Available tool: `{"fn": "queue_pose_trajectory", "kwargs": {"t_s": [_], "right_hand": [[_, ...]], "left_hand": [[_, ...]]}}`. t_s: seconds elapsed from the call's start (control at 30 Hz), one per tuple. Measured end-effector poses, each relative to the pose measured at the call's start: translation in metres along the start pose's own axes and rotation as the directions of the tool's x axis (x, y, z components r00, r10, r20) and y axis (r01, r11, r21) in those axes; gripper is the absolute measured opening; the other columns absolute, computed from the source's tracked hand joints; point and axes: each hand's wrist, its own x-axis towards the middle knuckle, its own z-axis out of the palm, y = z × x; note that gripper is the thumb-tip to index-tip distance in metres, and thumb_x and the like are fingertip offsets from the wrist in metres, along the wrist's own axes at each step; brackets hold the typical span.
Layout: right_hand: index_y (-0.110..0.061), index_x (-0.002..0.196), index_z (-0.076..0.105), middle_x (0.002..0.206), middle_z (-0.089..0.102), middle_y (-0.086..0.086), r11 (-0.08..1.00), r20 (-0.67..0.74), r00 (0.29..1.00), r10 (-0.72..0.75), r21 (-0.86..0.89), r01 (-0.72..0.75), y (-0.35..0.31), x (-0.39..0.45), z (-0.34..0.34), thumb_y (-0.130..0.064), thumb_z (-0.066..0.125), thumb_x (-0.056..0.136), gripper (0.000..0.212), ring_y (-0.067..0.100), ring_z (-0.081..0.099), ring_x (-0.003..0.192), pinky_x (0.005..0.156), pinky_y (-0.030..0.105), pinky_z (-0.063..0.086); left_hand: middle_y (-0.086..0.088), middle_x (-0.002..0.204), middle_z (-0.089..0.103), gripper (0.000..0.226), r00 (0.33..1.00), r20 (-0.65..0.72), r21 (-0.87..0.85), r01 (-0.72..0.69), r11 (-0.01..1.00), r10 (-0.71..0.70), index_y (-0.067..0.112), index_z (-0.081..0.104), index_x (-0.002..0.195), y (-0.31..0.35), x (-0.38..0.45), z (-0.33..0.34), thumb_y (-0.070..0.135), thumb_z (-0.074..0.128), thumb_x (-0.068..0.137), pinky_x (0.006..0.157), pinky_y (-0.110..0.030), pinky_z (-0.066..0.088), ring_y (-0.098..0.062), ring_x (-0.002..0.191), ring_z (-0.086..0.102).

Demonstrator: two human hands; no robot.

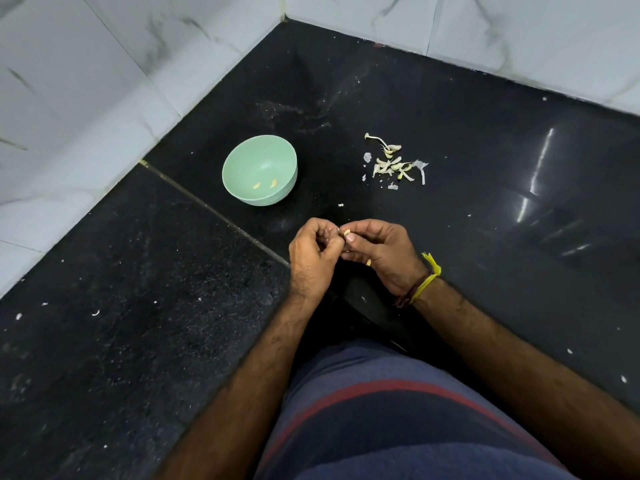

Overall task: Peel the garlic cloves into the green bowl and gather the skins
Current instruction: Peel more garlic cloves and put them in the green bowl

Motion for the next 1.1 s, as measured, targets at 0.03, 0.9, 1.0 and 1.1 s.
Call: {"fn": "queue_pose_trajectory", "kwargs": {"t_s": [0.03, 0.9, 1.0, 1.1], "right_hand": [[0.001, 0.105, 0.070, 0.090, 0.075, 0.013, 1.000, 0.004, 1.000, -0.007, -0.016, 0.007, 0.000, -0.001, -0.001, 0.002, 0.064, 0.090, 0.016, 0.021, 0.070, 0.081, 0.078, 0.034, 0.059], [-0.002, 0.097, 0.073, 0.080, 0.074, 0.014, 0.933, 0.041, 0.988, -0.150, -0.326, 0.155, -0.013, 0.006, -0.012, -0.002, 0.072, 0.086, 0.010, 0.024, 0.069, 0.071, 0.073, 0.037, 0.061], [0.001, 0.098, 0.072, 0.079, 0.073, 0.016, 0.936, 0.052, 0.988, -0.143, -0.317, 0.152, -0.013, 0.006, -0.013, -0.002, 0.073, 0.085, 0.013, 0.023, 0.069, 0.070, 0.071, 0.035, 0.060], [0.001, 0.095, 0.072, 0.078, 0.073, 0.014, 0.928, 0.090, 0.986, -0.142, -0.334, 0.164, -0.016, 0.006, -0.015, -0.001, 0.074, 0.085, 0.010, 0.022, 0.069, 0.069, 0.069, 0.032, 0.060]], "left_hand": [[-0.002, 0.080, 0.068, 0.006, 1.000, 0.007, -0.011, 0.013, 1.000, -0.013, 0.011, 0.067, 0.085, -0.001, 0.001, 0.000, 0.016, 0.067, 0.083, 0.065, -0.020, 0.049, -0.013, 0.071, 0.061], [0.004, 0.074, 0.075, 0.008, 0.998, 0.052, -0.112, -0.028, 0.993, 0.034, 0.014, 0.078, 0.088, 0.004, -0.006, -0.009, 0.006, 0.075, 0.087, 0.066, -0.019, 0.055, -0.005, 0.065, 0.067], [0.000, 0.075, 0.075, 0.004, 0.997, 0.077, -0.131, -0.008, 0.991, 0.019, 0.012, 0.077, 0.087, 0.003, -0.005, -0.010, 0.008, 0.075, 0.087, 0.067, -0.022, 0.056, -0.006, 0.066, 0.067], [0.002, 0.070, 0.073, 0.004, 0.996, 0.084, -0.112, -0.026, 0.993, 0.036, 0.010, 0.077, 0.085, 0.005, -0.006, -0.010, 0.008, 0.075, 0.087, 0.064, -0.020, 0.054, -0.004, 0.063, 0.065]]}}
